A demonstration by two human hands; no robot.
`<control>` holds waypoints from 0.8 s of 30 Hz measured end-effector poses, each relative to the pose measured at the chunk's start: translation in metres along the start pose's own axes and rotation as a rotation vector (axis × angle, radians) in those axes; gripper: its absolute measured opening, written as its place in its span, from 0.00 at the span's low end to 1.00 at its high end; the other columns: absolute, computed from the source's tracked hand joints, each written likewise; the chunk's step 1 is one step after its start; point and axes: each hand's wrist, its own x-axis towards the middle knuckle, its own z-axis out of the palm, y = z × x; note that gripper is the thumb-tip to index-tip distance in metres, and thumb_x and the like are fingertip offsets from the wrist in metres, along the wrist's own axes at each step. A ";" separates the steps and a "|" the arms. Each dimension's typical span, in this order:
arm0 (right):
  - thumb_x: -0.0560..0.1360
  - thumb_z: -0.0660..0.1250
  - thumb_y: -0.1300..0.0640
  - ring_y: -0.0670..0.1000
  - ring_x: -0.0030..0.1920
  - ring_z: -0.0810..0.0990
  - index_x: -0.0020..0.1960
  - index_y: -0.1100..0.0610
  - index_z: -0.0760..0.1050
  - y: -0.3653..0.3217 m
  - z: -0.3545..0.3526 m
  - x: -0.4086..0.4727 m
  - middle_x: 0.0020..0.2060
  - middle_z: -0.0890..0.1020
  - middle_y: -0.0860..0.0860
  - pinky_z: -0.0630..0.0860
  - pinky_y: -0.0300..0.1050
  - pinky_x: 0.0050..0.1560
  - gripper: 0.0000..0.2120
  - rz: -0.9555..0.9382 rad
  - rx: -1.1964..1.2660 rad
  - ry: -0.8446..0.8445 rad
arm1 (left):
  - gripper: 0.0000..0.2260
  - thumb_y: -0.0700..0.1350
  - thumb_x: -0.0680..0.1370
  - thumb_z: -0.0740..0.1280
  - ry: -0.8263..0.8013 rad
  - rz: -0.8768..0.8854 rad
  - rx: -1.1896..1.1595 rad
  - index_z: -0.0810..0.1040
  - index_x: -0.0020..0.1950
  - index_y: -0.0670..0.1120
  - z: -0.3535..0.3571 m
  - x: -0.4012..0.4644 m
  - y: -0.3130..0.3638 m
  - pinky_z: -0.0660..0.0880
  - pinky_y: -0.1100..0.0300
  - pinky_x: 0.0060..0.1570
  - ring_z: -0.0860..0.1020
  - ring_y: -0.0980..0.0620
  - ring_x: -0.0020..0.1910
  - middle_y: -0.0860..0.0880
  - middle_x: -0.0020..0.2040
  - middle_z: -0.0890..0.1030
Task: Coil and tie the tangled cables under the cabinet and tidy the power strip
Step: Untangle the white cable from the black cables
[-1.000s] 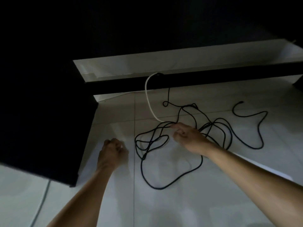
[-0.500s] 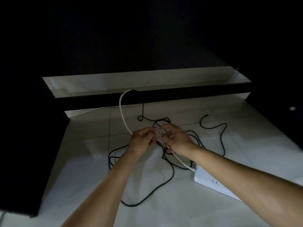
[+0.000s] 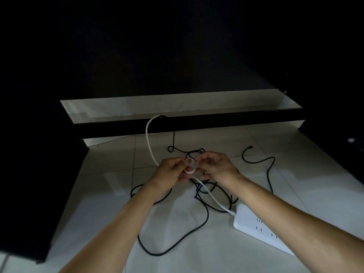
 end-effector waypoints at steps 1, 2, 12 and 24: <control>0.77 0.71 0.59 0.49 0.43 0.83 0.50 0.55 0.81 0.002 0.001 -0.001 0.46 0.84 0.55 0.83 0.47 0.45 0.03 0.009 0.021 -0.015 | 0.09 0.44 0.82 0.61 -0.005 0.002 0.003 0.80 0.54 0.46 0.000 -0.001 0.000 0.80 0.62 0.43 0.83 0.57 0.37 0.48 0.44 0.83; 0.76 0.72 0.58 0.50 0.44 0.84 0.52 0.56 0.80 0.003 0.001 -0.001 0.48 0.84 0.56 0.84 0.47 0.45 0.06 0.011 0.030 -0.032 | 0.09 0.44 0.82 0.61 -0.010 0.003 0.006 0.80 0.55 0.45 0.000 -0.002 0.000 0.80 0.63 0.42 0.83 0.58 0.37 0.48 0.44 0.84; 0.76 0.71 0.62 0.50 0.41 0.81 0.49 0.57 0.78 0.008 0.008 0.008 0.43 0.82 0.54 0.83 0.53 0.48 0.03 0.067 0.056 0.006 | 0.08 0.44 0.82 0.62 -0.013 -0.016 0.013 0.80 0.56 0.50 0.001 0.001 -0.004 0.78 0.65 0.38 0.79 0.53 0.38 0.49 0.43 0.83; 0.77 0.71 0.61 0.49 0.41 0.86 0.56 0.60 0.78 0.008 0.007 0.002 0.44 0.86 0.54 0.83 0.45 0.41 0.09 0.043 0.171 -0.120 | 0.09 0.44 0.82 0.62 -0.025 0.025 0.033 0.82 0.50 0.51 -0.006 0.000 -0.007 0.79 0.62 0.40 0.78 0.56 0.35 0.50 0.41 0.83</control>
